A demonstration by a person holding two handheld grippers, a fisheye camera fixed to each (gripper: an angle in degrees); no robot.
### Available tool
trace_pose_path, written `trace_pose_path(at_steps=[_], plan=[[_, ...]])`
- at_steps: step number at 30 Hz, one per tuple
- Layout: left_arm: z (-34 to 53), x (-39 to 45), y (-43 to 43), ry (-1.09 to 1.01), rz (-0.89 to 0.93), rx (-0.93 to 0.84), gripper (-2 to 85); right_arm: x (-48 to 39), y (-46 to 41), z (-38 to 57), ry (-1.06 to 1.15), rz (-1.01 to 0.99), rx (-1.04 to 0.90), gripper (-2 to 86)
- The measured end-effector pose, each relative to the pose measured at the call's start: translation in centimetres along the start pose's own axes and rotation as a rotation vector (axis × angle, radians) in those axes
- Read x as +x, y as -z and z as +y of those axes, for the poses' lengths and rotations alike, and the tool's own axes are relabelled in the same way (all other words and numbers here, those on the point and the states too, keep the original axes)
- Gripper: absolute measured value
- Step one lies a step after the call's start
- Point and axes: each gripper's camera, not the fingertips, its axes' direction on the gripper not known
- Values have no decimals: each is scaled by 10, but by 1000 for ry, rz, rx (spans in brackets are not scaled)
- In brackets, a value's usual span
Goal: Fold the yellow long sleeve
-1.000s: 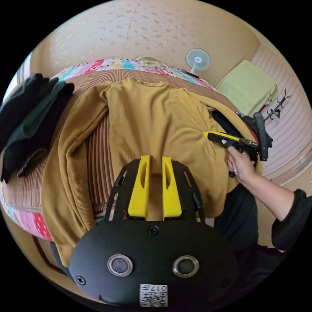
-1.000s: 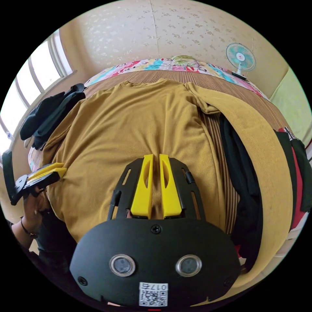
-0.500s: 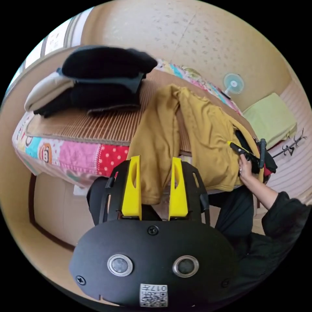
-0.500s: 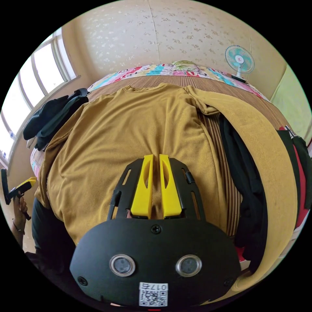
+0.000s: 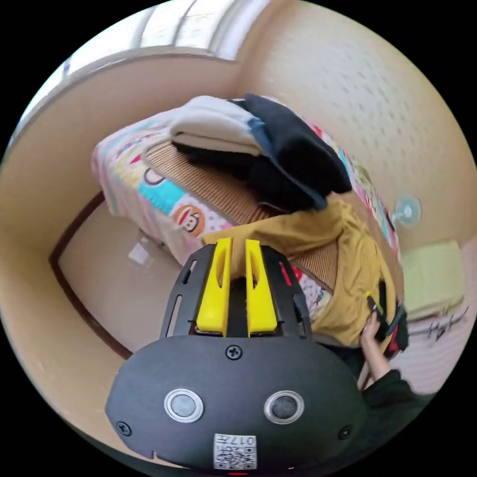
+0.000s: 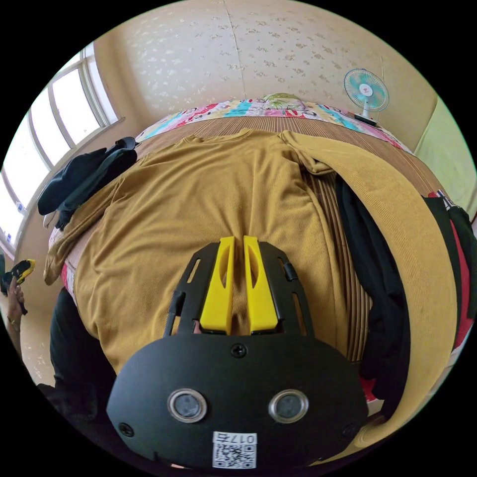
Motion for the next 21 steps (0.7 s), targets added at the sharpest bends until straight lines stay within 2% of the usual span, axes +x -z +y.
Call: trace_pose_path(at_steps=[3, 6, 10, 12, 16, 21], plan=[[13, -35, 6, 123, 188, 49, 108, 0, -1, 5, -4, -7, 0, 43], [13, -41, -22, 189, 362, -50, 125, -4, -2, 9, 0, 3, 1, 43], [-1, -43, -46, 328, 537, -45, 130, -7, -3, 14, -1, 3, 0, 43], [-11, -47, -56, 411, 583, -54, 133, -8, -3, 16, -1, 2, 0, 43], [-19, -76, -65, 680, 512, -73, 118, -12, -3, 21, -2, 1, 2, 42], [-12, -115, -76, 859, 670, -28, 93, -18, -3, 26, 0, 4, 9, 42]])
